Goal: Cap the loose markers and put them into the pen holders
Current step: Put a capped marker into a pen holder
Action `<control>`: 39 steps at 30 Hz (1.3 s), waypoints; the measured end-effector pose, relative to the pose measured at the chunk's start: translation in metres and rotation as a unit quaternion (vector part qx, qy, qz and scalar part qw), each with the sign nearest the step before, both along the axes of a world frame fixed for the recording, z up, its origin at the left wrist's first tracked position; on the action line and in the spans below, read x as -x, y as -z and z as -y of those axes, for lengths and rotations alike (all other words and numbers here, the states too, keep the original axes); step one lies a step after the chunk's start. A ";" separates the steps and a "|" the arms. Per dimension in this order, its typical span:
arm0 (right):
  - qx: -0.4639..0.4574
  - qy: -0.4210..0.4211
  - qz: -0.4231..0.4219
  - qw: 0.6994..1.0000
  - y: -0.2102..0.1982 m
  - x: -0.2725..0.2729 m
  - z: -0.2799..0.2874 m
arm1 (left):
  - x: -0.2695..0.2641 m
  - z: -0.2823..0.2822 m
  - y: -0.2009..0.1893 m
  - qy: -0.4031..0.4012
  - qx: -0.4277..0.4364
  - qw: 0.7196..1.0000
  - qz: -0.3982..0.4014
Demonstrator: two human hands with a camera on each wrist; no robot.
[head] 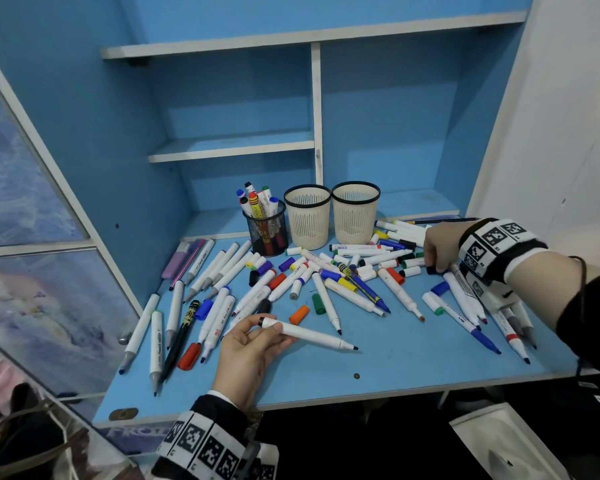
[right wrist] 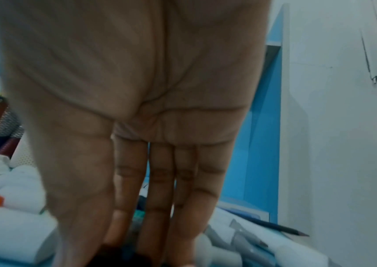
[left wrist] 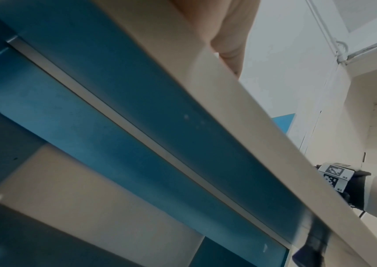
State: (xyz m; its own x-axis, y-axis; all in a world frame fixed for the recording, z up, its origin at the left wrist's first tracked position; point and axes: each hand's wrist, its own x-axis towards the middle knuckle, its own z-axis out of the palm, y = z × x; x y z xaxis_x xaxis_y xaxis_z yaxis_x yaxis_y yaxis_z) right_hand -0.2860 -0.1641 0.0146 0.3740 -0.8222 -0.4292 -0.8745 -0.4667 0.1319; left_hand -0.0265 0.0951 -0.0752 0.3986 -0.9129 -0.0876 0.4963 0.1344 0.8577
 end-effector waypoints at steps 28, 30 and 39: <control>0.081 0.022 0.076 0.994 0.020 -0.035 0.037 | -0.001 0.001 0.000 0.002 -0.013 1.000 0.005; 0.074 0.024 0.069 0.995 0.019 -0.035 0.035 | -0.002 0.002 0.001 0.000 -0.013 1.000 0.006; 0.125 0.000 0.151 0.981 0.005 -0.021 0.017 | -0.003 0.001 0.002 -0.001 -0.004 1.000 -0.011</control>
State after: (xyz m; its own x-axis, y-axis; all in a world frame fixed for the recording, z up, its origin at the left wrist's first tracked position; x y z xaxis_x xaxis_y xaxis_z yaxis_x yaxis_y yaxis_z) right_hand -0.2648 -0.1814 0.0099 0.4534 -0.8874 -0.0834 -0.8911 -0.4531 -0.0231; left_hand -0.0235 0.0939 -0.0768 0.3989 -0.9111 -0.1036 0.5145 0.1288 0.8478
